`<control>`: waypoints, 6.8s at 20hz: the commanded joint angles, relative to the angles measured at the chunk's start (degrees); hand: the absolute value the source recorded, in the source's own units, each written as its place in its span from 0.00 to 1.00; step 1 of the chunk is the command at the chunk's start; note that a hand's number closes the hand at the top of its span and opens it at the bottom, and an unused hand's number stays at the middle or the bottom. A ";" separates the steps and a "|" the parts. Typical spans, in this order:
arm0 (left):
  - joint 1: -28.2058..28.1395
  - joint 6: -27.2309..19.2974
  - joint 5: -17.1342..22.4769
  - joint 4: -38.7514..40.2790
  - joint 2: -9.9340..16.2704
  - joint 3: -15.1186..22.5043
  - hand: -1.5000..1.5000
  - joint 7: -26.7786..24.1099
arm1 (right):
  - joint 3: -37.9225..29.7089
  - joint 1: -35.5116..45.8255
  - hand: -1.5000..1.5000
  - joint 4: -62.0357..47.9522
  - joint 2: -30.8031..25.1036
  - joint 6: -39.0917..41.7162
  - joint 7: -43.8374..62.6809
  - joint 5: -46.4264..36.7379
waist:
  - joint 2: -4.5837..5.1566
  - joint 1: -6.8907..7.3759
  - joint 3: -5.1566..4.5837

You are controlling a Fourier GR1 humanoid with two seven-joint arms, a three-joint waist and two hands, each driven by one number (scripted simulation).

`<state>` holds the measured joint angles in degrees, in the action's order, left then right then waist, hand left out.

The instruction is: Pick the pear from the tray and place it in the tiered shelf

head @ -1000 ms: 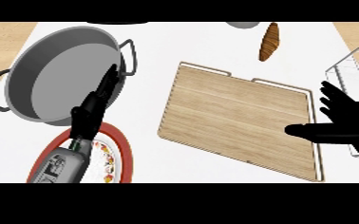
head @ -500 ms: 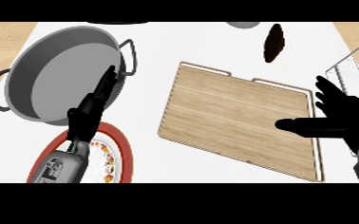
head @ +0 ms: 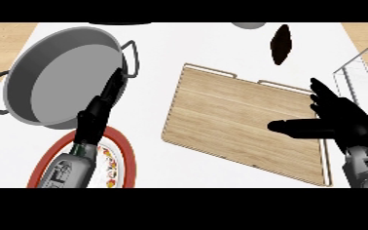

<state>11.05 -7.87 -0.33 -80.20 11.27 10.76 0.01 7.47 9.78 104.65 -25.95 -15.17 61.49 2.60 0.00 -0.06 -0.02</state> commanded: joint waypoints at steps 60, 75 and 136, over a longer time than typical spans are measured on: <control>-2.03 6.60 -6.96 -3.66 -6.11 -7.37 0.50 2.26 | 3.26 -3.86 1.00 -12.38 9.78 20.25 -21.50 -13.87 | -0.28 -0.96 0.11; -3.16 6.66 -6.07 -2.29 -5.69 -8.68 0.50 2.88 | 15.53 -2.09 1.00 10.64 -9.46 48.33 -60.91 -6.25 | -2.82 -5.05 1.27; 0.76 8.51 -6.68 -0.89 -6.06 -7.37 0.50 0.81 | -40.32 -0.52 1.00 -37.42 -38.11 67.70 -105.61 28.12 | 0.82 3.15 0.24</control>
<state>11.43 0.43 -7.08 -81.95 5.36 3.37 1.31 -38.09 8.54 69.48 -66.92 38.62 -38.63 25.53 0.70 2.28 0.29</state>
